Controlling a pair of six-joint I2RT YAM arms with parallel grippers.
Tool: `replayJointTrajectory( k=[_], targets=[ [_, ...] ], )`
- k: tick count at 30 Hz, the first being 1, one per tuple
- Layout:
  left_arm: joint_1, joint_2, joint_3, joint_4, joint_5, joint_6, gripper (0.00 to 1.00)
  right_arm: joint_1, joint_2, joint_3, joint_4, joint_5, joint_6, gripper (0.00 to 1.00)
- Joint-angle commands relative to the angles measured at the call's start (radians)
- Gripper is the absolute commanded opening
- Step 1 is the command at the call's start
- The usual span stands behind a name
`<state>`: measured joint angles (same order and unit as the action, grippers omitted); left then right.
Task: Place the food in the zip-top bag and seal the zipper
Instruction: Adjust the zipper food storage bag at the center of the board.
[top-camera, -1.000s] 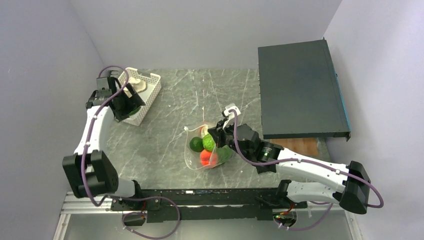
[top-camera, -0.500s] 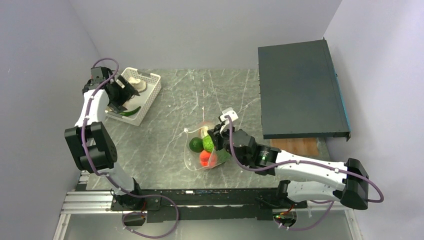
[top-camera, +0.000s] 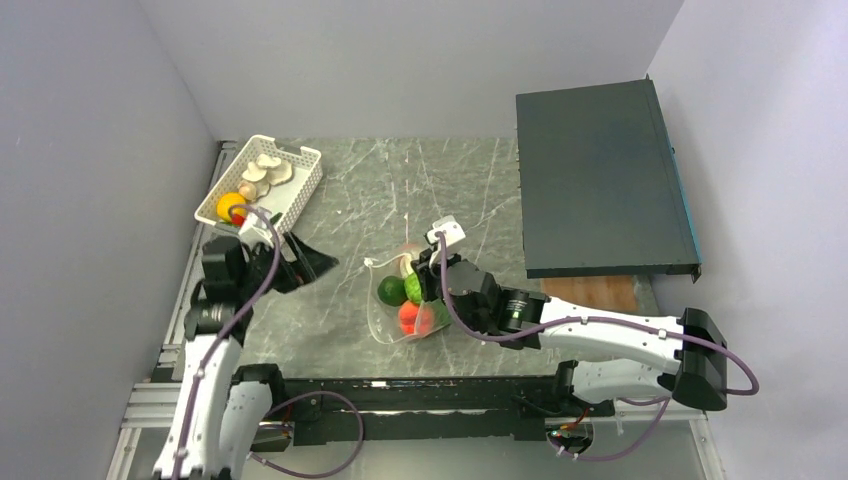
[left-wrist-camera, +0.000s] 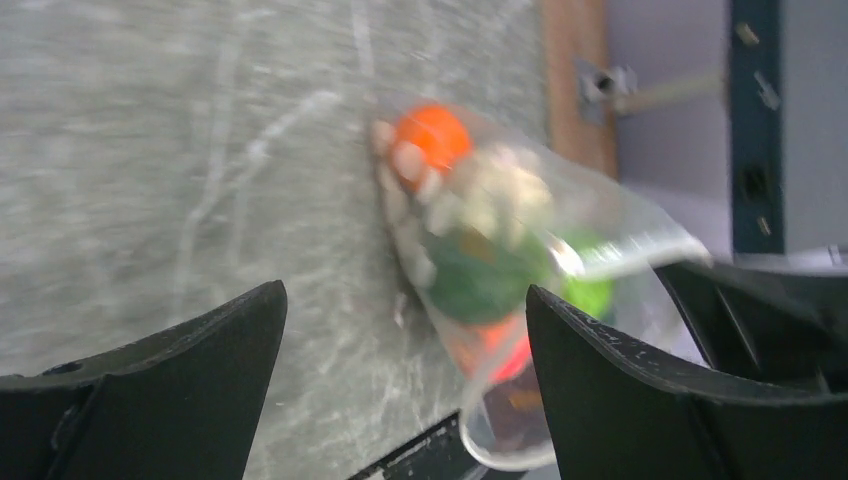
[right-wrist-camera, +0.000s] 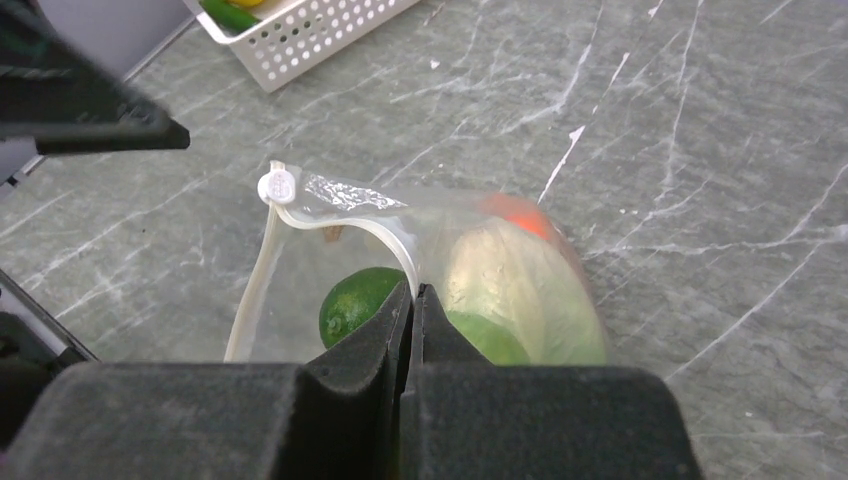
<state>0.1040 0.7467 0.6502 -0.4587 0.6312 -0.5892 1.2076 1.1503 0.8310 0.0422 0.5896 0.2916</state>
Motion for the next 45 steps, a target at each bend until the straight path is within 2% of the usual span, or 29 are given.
replayJointTrajectory(
  k=[1, 4, 7, 8, 11, 13, 15, 19, 24, 29, 37, 41, 45],
  targets=[
    [-0.173, -0.210, -0.105, 0.158, 0.090, -0.079, 0.94, -0.011, 0.020, 0.087, -0.052, -0.037, 0.048, 0.00],
    [-0.316, -0.294, -0.168, 0.206, -0.014, -0.129, 0.94, -0.010, 0.022, 0.103, -0.083, -0.061, 0.051, 0.00],
    [-0.498, -0.235, -0.210, 0.270, -0.117, -0.174, 0.80, -0.011, 0.014, 0.092, -0.089, -0.068, 0.068, 0.00],
    [-0.563, -0.190, -0.196, 0.246, -0.171, -0.174, 0.77, -0.013, 0.013, 0.100, -0.109, -0.068, 0.077, 0.00],
    [-0.753, -0.052, -0.071, 0.090, -0.402, -0.123, 0.77, -0.012, 0.001, 0.096, -0.108, -0.074, 0.077, 0.00],
    [-0.858, -0.015, 0.002, -0.003, -0.554, -0.119, 0.78, -0.012, 0.001, 0.104, -0.117, -0.081, 0.070, 0.00],
    [-0.917, -0.023, -0.004, -0.020, -0.622, -0.141, 0.78, -0.012, 0.006, 0.115, -0.128, -0.083, 0.060, 0.00],
    [-0.944, -0.061, -0.114, 0.109, -0.584, -0.210, 0.70, -0.013, -0.002, 0.110, -0.123, -0.074, 0.045, 0.00],
    [-0.943, -0.035, -0.153, 0.181, -0.596, -0.235, 0.44, -0.013, -0.012, 0.127, -0.134, -0.082, 0.051, 0.00],
    [-0.944, -0.032, -0.066, 0.121, -0.628, -0.182, 0.00, -0.013, -0.021, 0.125, -0.116, -0.093, 0.033, 0.00],
    [-0.944, -0.093, 0.218, -0.068, -0.610, -0.131, 0.00, -0.009, -0.044, 0.208, -0.167, -0.215, -0.092, 0.00],
    [-0.944, -0.109, 0.192, -0.035, -0.578, -0.212, 0.00, -0.011, -0.071, 0.172, -0.103, -0.230, -0.049, 0.00],
    [-0.944, -0.102, 0.131, -0.075, -0.661, -0.294, 0.00, -0.015, 0.007, 0.148, -0.058, -0.250, -0.004, 0.00]
  ],
)
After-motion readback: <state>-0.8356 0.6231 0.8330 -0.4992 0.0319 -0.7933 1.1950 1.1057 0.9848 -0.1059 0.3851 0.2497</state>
